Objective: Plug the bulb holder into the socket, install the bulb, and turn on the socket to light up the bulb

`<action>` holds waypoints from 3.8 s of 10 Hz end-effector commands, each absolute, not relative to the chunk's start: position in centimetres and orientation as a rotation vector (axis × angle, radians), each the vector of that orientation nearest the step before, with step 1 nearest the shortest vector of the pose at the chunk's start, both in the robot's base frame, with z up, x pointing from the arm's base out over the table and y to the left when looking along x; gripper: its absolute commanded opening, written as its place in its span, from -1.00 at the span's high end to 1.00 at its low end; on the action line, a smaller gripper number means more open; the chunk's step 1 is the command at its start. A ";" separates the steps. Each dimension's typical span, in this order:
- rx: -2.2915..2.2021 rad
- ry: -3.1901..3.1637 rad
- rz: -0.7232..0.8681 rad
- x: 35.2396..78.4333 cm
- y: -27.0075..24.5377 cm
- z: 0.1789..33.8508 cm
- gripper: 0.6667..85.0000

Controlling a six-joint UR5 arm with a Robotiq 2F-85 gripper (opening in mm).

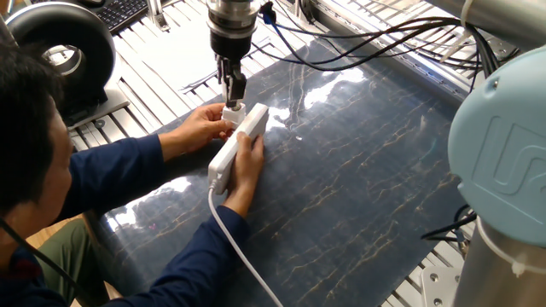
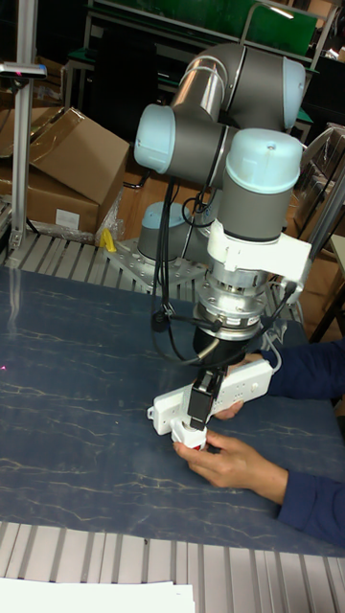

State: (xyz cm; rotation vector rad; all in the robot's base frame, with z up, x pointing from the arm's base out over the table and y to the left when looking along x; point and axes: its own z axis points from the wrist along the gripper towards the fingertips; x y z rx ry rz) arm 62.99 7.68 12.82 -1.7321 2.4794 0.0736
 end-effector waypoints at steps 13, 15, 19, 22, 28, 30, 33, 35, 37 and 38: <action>-1.777 2.463 -0.067 63.1 6.2 13.0 0.99; -1.767 2.484 -0.062 62.8 6.4 12.8 0.99; -1.742 2.496 -0.017 62.6 6.9 12.8 0.99; -1.728 2.516 0.005 62.3 7.0 12.6 0.99; -1.618 2.638 0.029 61.4 6.6 12.3 0.99; -1.564 2.691 0.017 61.2 6.7 12.1 0.99; -1.516 2.722 0.018 61.1 6.7 12.1 0.99; -1.499 2.732 0.016 61.2 6.7 12.1 0.99; -1.462 2.753 0.020 61.2 6.8 12.0 0.99; -1.425 2.780 0.030 60.9 6.8 12.0 0.99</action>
